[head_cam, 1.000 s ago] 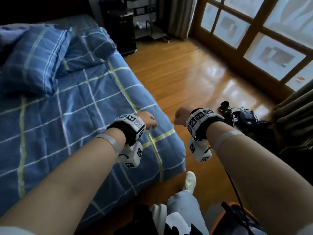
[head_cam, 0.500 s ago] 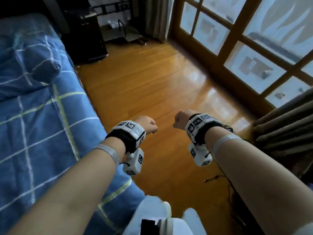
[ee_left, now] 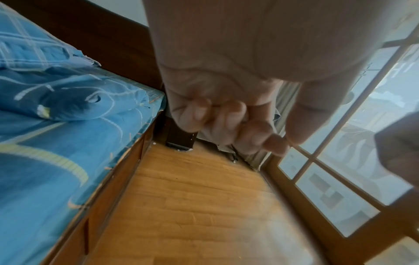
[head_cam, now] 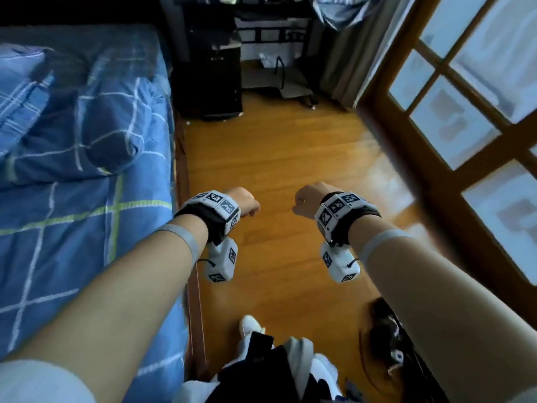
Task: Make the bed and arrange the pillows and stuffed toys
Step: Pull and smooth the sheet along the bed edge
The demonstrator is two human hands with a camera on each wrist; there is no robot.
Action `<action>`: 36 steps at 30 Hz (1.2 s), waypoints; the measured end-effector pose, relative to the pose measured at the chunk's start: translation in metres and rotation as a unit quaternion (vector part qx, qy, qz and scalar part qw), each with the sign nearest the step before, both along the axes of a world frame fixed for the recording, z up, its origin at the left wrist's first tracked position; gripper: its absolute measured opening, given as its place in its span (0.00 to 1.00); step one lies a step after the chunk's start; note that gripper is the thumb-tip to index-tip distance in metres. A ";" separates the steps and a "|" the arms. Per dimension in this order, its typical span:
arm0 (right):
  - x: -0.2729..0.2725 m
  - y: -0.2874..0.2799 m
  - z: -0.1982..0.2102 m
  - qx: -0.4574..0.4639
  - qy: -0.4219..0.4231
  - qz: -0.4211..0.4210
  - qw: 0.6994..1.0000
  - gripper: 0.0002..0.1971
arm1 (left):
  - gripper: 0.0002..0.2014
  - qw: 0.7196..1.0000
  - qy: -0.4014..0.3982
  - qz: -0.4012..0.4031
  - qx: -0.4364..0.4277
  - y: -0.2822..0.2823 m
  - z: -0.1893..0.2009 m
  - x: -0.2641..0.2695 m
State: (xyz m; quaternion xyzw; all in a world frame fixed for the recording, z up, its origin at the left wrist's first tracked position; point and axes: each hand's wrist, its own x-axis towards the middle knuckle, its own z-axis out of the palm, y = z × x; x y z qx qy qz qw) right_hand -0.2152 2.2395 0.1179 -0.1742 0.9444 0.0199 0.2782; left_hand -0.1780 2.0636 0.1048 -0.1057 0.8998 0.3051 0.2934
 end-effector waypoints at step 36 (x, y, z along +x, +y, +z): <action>-0.496 -0.698 -0.002 -0.029 -0.009 0.562 0.827 0.16 | 0.18 0.811 -0.047 0.583 -0.015 -0.562 -0.005 -0.344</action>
